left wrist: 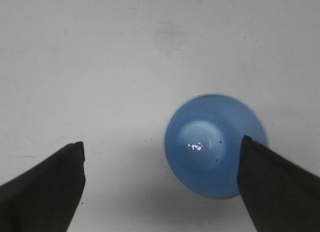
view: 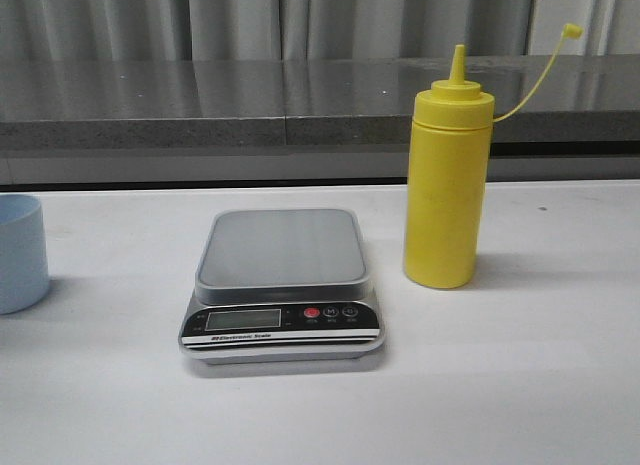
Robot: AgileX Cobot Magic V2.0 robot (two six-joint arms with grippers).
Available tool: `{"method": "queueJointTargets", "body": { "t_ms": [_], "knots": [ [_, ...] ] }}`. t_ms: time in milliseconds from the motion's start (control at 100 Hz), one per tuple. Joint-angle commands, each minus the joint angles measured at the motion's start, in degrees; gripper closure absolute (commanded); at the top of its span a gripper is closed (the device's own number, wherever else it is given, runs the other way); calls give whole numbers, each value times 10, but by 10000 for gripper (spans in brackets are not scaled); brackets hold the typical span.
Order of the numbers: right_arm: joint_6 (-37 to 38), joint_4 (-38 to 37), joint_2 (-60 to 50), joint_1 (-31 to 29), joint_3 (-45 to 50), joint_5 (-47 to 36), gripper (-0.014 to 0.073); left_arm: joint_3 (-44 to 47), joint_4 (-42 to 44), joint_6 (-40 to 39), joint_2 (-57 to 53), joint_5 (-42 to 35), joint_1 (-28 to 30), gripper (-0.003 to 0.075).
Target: Pour seasoning into cup on scale with both arms
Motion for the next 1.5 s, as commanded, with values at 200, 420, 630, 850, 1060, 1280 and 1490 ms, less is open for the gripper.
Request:
{"method": "queueJointTargets", "body": {
  "t_ms": [200, 420, 630, 850, 1060, 1280, 1490],
  "knots": [
    [-5, -2, -11, -3, -12, -48, 662, -20, -8, -5, 51, -55, 1, 122],
    [-5, -2, -11, -3, -12, -48, 662, -22, -8, -5, 87, -55, 1, 122],
    [-5, -2, -11, -3, -12, -48, 662, -22, -14, -5, 92, -60, 1, 250],
    [-5, -2, -11, -3, -12, -48, 662, -22, -24, -5, 92, -75, 1, 641],
    [-5, -2, -11, -3, -12, -48, 662, -36, -24, -5, 92, -63, 1, 740],
    [-5, -2, -11, -3, -12, -48, 662, -97, -61, 2, 71, 10, 1, 740],
    [-5, -2, -11, -3, -12, -48, 662, -167, -104, 43, 58, 86, -31, 740]
  ]
}}
